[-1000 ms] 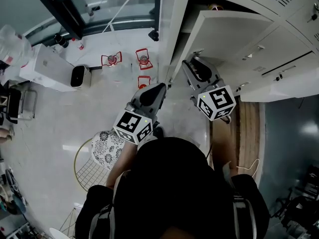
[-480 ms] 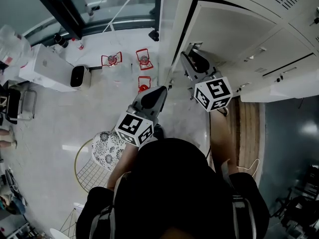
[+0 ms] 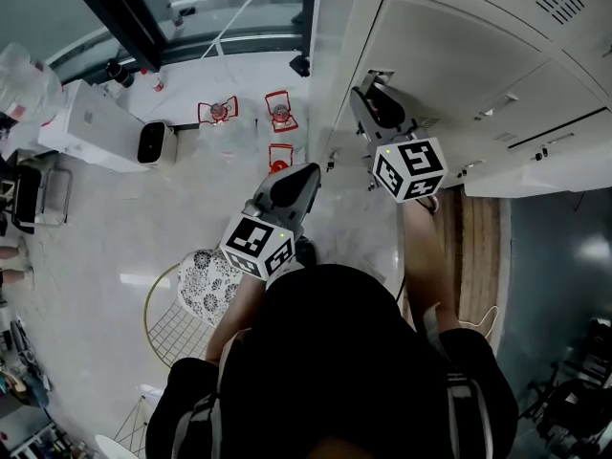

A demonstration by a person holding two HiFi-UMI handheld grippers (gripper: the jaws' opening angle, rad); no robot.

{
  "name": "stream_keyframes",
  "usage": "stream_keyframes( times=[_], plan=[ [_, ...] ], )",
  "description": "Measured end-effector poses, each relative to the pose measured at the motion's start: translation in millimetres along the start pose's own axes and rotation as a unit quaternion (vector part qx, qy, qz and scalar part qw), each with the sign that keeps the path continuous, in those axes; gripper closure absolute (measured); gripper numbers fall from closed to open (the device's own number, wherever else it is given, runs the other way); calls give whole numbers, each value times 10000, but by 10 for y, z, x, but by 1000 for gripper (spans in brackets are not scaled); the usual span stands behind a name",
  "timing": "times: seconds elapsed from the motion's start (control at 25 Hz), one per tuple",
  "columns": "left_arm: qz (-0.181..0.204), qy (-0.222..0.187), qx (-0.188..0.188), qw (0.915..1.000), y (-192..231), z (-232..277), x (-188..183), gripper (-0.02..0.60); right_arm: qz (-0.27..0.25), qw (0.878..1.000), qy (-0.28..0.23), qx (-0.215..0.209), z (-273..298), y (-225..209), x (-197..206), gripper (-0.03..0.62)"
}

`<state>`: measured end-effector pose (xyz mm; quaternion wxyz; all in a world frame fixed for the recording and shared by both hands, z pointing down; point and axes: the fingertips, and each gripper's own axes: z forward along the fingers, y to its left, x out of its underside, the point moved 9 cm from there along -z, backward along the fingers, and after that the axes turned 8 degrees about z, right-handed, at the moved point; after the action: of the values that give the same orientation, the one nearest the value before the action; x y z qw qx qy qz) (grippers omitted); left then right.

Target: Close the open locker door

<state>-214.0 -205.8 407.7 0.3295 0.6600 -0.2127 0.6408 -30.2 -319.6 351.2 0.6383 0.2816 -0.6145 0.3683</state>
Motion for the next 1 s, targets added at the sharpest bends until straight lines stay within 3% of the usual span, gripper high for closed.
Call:
stream_keyframes(
  times=[1.0],
  plan=[
    [13,-25,-131,9999,36,-83,-19,563,24,9999,-46,121,75,-29,-23,459]
  ],
)
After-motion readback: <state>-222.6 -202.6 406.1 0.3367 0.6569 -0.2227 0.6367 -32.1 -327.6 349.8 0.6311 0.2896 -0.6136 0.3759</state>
